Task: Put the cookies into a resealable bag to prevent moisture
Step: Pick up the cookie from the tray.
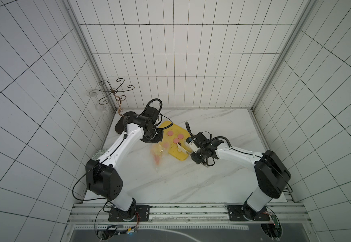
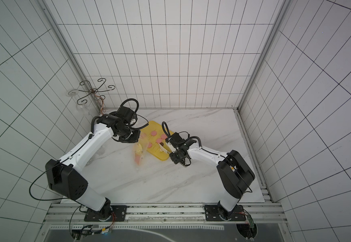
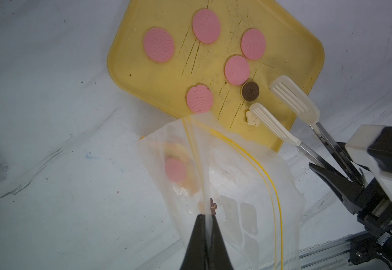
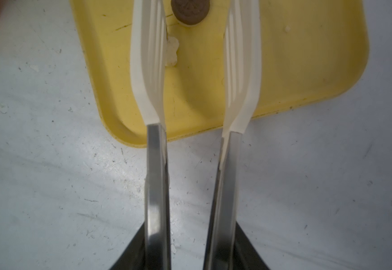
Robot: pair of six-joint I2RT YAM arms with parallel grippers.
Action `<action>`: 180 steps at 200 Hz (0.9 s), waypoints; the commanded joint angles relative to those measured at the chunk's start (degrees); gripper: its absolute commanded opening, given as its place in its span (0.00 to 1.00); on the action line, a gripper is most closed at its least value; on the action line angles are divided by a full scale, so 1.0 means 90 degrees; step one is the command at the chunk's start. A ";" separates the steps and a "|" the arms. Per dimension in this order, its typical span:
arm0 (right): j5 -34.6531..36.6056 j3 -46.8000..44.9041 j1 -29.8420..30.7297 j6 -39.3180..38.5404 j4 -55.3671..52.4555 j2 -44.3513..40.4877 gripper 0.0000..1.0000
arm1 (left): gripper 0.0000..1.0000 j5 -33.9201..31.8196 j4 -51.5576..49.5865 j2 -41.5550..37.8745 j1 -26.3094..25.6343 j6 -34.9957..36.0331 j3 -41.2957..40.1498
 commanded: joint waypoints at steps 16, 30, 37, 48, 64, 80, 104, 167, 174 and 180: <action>0.0160 0.0744 0.0062 0.0042 0.0261 0.0169 0.44 | 0.00 0.0013 0.0013 -0.0114 0.0021 0.0094 -0.0040; 0.0136 0.0843 0.0090 0.0053 0.0261 0.0243 0.43 | 0.00 0.0013 0.0013 -0.0124 0.0018 0.0110 -0.0040; 0.0130 0.0886 0.0101 0.0042 0.0259 0.0291 0.43 | 0.00 0.0013 0.0008 -0.0127 0.0016 0.0114 -0.0049; 0.0110 0.0950 0.0130 0.0023 0.0249 0.0357 0.43 | 0.00 0.0013 0.0013 -0.0136 0.0020 0.0122 -0.0069; 0.0110 0.1014 0.0161 -0.0006 0.0213 0.0431 0.43 | 0.00 0.0025 0.0024 -0.0139 0.0015 0.0133 -0.0113; 0.0118 0.1047 0.0180 -0.0008 0.0202 0.0489 0.43 | 0.00 0.0023 0.0042 -0.0152 0.0016 0.0141 -0.0155; 0.0177 0.1172 0.0180 -0.0009 0.0086 0.0629 0.42 | 0.00 0.0032 0.0062 -0.0153 0.0023 0.0155 -0.0196; 0.0273 0.1206 0.0180 0.0004 -0.0049 0.0604 0.30 | 0.00 0.0062 0.0072 -0.0177 0.0031 0.0164 -0.0206; 0.0276 0.1194 0.0180 0.0023 -0.0066 0.0565 0.30 | 0.00 0.0062 0.0069 -0.0164 0.0029 0.0171 -0.0189; 0.0290 0.1176 0.0172 0.0038 -0.0075 0.0515 0.30 | 0.00 0.0062 0.0066 -0.0162 0.0027 0.0172 -0.0177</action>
